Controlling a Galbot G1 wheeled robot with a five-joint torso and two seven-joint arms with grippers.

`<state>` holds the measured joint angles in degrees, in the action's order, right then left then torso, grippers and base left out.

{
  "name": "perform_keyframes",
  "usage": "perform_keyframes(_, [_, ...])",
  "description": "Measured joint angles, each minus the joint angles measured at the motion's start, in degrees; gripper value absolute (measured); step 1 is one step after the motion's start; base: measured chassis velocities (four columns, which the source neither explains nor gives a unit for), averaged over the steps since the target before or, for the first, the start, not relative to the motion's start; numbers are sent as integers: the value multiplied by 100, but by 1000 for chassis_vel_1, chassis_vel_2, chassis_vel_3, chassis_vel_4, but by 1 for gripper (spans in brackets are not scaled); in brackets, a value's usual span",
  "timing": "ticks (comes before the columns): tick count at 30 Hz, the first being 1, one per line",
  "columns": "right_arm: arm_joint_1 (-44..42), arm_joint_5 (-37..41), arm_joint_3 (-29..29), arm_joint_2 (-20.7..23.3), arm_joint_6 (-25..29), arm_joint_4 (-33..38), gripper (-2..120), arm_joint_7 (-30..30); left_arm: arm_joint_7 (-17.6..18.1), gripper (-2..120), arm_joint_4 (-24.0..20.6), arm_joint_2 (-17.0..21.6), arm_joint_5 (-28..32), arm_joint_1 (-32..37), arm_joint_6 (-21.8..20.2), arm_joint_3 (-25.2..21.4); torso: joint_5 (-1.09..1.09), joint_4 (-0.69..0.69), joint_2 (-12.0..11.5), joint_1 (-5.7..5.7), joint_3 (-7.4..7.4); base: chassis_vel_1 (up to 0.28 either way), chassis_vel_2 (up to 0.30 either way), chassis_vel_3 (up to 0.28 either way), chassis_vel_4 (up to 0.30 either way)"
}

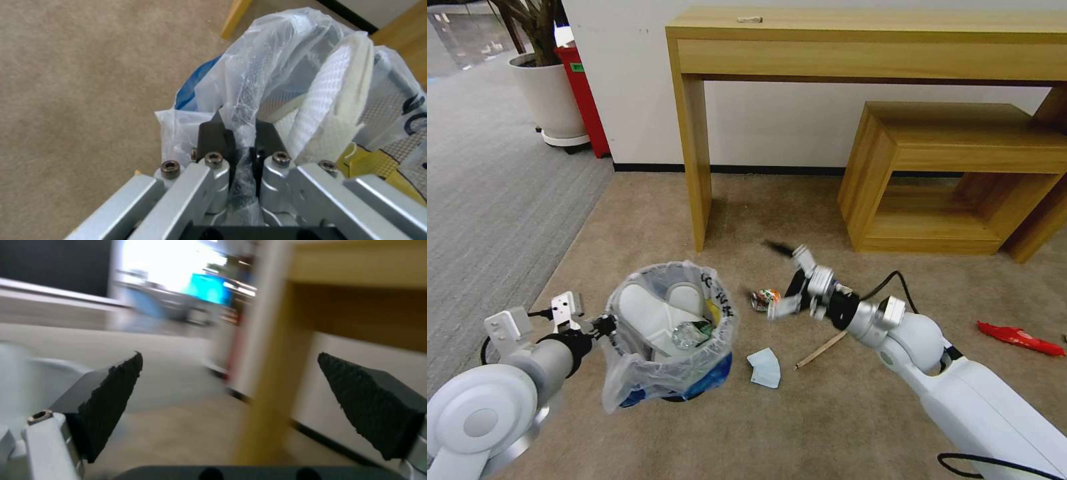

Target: Pick up the trash bin and place the garbage on the floor into it.

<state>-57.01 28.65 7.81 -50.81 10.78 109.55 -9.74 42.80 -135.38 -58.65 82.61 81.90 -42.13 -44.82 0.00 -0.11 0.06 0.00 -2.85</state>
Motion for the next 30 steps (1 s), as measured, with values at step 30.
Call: perform_keyframes(30, [-1515, -14, 382, -537, -1521, 55, 100, 2592, 127, 2, 66, -126, -467, 10, 0, -323, 0, 0, 0, 0, 0, 0, 0, 0, 0])
